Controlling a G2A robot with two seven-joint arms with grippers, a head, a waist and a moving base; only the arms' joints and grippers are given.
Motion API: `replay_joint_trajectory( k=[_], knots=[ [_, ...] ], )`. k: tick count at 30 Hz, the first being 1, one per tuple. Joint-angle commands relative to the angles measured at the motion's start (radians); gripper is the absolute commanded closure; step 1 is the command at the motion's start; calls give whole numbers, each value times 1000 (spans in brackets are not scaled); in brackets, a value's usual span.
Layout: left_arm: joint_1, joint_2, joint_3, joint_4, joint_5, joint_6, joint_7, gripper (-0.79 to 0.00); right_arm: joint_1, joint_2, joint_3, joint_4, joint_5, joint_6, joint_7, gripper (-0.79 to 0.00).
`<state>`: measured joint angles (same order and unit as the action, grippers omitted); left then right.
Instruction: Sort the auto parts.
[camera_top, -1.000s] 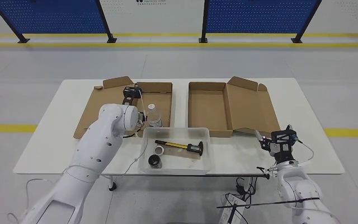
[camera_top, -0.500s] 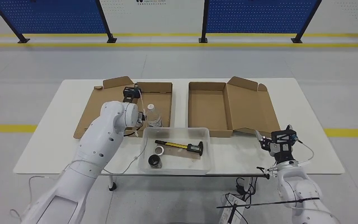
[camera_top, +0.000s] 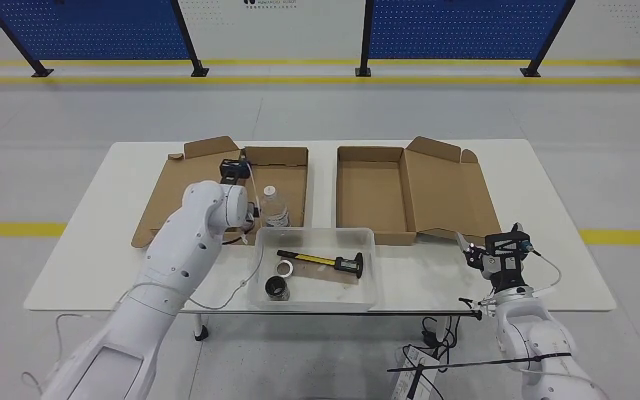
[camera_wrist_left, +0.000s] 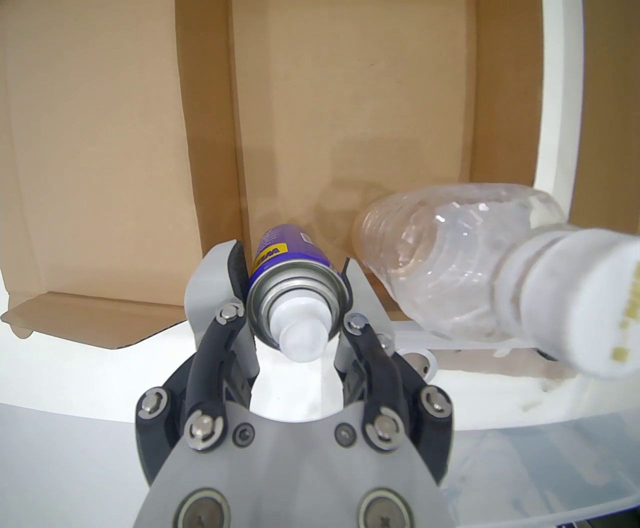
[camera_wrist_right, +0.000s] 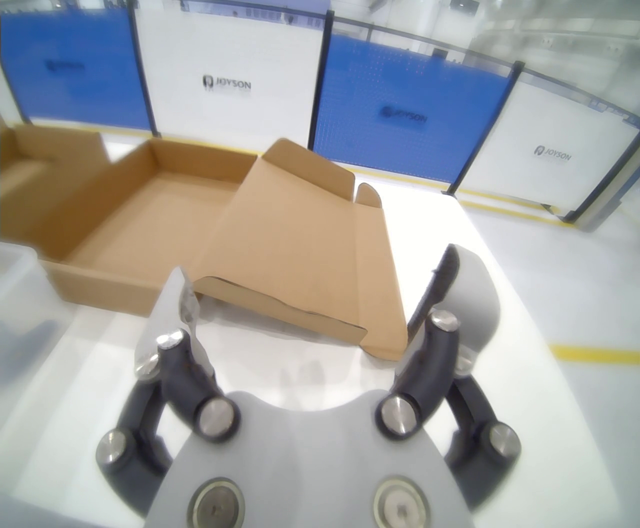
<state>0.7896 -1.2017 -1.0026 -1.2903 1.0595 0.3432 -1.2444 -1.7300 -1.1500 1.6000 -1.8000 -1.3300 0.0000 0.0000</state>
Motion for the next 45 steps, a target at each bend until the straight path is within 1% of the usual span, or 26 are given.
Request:
replay_joint_trajectory(
  k=[1, 3, 5, 6, 7, 8, 9, 14, 18, 25, 30, 34, 42, 45],
  knots=[
    [1, -2, 2, 6, 2, -1, 1, -3, 0, 0, 0, 0, 0, 0, 0, -785],
    [2, -4, 4, 14, 6, -3, 2, -46, 0, 0, 0, 0, 0, 0, 0, -785],
    [2, -6, 5, 21, 9, -4, 5, -166, 0, 0, 0, 0, 0, 0, 0, -785],
    [2, -6, 5, 25, 11, -3, 5, -311, 0, 0, 0, 0, 0, 0, 0, -785],
    [3, -7, 5, 27, 12, -2, 6, -477, 0, 0, 0, 0, 0, 0, 0, -785],
    [3, -9, 5, 28, 13, -2, 6, -714, 0, 0, 0, 0, 0, 0, 0, -785],
    [3, -9, 4, 29, 14, -2, 5, -785, 0, 0, 0, 0, 0, 0, 0, -785],
    [4, -11, 0, 30, 24, -2, -1, -785, 0, 0, 0, 0, 0, 0, 0, -785],
    [6, -12, -5, 14, 38, -1, -15, -785, 0, 0, 0, 0, 0, 0, 0, -785],
    [19, -11, -30, -39, 49, 21, -42, -785, 0, 0, 0, 0, 0, 0, 0, -785],
    [30, -7, -56, -98, 60, 26, -60, -785, 0, 0, 0, 0, 0, 0, 0, -785],
    [50, 0, -89, -185, 69, 27, -93, -785, 0, 0, 0, 0, 0, 0, 0, -785],
    [123, 20, -174, -422, 104, 5, -191, -785, 0, 0, 0, 0, 0, 0, 0, -785],
    [150, 25, -190, -501, 107, -15, -229, -785, 0, 0, 0, 0, 0, 0, 0, -785]
  ],
)
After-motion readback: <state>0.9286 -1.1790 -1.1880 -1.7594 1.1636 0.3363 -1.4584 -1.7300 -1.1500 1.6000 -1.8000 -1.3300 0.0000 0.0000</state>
